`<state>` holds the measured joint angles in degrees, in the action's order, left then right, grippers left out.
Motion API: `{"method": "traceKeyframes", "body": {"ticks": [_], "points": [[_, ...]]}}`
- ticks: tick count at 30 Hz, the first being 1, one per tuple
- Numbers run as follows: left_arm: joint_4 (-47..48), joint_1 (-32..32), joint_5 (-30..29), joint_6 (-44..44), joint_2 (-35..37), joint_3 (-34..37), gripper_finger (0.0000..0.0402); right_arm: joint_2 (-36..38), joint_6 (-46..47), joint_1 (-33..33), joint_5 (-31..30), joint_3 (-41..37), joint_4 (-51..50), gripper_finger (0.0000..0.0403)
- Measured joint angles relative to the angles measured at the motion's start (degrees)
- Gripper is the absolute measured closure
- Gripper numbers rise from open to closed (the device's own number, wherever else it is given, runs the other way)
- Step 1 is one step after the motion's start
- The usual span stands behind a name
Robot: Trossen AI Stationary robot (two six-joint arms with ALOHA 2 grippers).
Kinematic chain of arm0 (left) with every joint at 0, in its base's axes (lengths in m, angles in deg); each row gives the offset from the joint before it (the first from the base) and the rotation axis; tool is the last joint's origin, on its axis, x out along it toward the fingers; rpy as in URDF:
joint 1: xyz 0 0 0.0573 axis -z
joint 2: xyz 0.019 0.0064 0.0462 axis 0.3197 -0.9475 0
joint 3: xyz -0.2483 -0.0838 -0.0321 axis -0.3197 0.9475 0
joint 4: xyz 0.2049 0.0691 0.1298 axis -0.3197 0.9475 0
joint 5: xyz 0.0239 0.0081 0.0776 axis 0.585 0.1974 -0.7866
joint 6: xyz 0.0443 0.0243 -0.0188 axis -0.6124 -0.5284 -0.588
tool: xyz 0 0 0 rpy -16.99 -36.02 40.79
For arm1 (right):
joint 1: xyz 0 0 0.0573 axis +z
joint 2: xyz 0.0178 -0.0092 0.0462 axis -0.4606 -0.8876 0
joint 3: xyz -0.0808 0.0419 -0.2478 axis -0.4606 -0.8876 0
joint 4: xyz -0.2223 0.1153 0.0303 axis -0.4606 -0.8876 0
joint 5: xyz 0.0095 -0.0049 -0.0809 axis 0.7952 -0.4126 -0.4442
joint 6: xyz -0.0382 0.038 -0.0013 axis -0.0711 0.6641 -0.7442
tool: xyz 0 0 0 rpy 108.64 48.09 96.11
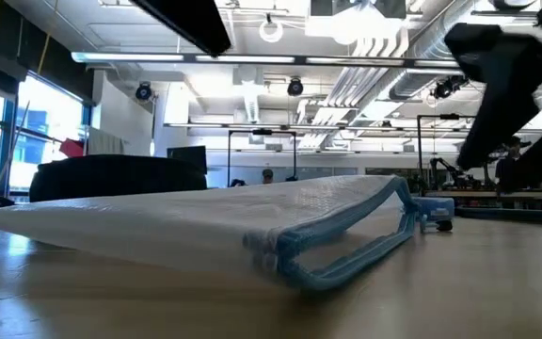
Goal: Unpack backpack
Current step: Remove the black calculator from the transparent zipper bag
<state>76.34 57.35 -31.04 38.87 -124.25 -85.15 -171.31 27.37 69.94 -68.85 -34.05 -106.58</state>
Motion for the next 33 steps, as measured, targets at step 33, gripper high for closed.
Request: {"method": "traceKeyframes", "body": {"ticks": [33], "points": [[3.37,-12.98,6.62,-14.17,-10.32,0.04,0.0401,-7.88,-38.7,-12.48,-5.29,-0.04,22.08,0.0252]]}}
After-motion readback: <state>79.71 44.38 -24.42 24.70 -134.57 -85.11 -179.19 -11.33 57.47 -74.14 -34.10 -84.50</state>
